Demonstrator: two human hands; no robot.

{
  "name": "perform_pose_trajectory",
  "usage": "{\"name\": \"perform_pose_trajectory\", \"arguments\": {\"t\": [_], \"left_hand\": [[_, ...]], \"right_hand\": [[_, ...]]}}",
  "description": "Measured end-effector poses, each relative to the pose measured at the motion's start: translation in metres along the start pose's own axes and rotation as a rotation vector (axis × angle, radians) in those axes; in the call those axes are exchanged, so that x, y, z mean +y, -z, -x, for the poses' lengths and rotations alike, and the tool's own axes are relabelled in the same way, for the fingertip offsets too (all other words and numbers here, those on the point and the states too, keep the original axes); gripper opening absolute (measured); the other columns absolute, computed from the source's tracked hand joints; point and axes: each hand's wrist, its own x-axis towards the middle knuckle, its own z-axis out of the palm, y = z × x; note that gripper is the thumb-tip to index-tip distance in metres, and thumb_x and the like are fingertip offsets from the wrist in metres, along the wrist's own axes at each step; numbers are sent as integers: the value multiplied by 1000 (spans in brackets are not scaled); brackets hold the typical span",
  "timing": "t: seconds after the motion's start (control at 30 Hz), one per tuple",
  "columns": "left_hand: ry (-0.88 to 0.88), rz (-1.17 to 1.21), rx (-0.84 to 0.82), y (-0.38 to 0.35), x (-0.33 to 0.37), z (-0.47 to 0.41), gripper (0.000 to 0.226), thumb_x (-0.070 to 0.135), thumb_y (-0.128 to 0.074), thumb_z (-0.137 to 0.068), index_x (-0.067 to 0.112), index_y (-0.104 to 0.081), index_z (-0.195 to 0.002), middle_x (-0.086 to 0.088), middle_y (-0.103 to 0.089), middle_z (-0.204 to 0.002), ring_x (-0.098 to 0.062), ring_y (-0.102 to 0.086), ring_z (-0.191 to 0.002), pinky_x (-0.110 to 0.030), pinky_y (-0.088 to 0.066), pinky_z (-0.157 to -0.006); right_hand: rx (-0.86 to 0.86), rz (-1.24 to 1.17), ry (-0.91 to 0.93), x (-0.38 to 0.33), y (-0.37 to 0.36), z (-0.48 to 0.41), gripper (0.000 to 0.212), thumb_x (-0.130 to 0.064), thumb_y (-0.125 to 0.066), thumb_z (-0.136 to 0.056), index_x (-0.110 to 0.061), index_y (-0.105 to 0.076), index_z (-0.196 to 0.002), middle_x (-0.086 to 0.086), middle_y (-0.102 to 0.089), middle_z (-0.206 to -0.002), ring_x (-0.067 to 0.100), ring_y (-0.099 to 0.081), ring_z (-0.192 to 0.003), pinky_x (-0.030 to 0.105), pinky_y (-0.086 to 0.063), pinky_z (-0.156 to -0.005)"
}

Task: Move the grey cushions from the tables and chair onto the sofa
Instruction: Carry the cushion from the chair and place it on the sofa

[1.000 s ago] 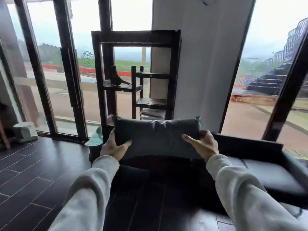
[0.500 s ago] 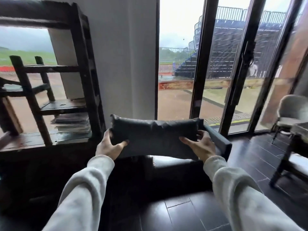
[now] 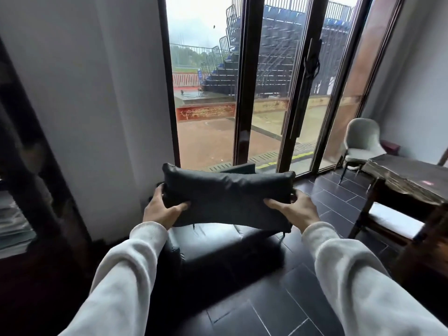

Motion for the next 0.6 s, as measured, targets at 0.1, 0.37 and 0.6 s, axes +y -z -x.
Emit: {"name": "perform_pose_trajectory", "arguments": {"t": [0.1,0.37,0.6], "left_hand": [[9,-10,-48,-37,-3,-50,91,41,-85,-72,38,-40,-151,-1,-60,-144,-26,-55,-132,-35,-40,-109],[9,-27,-89,-152,4,-187,90,43,-86,-70,43,-42,-148,0,-61,-141,-24,-55,-130,-29,-39,-101],[39,-36,-145,-246,40,-310,104,50,-84,-57,40,-39,-150,-2,-59,-145,-27,-55,-132,-42,-41,-114]], "right_hand": [[37,-3,-30,18,-6,-46,58,-63,-92,-47,-41,-64,-93,-21,-71,-96,4,-68,-95,29,-56,-87],[56,11,-91,71,-21,-196,61,-56,-95,-54,-33,-66,-103,-11,-73,-101,15,-69,-101,32,-54,-91],[47,22,-160,104,-25,-348,88,-56,-95,-57,-17,-64,-129,4,-72,-124,25,-65,-118,43,-50,-106]]}}
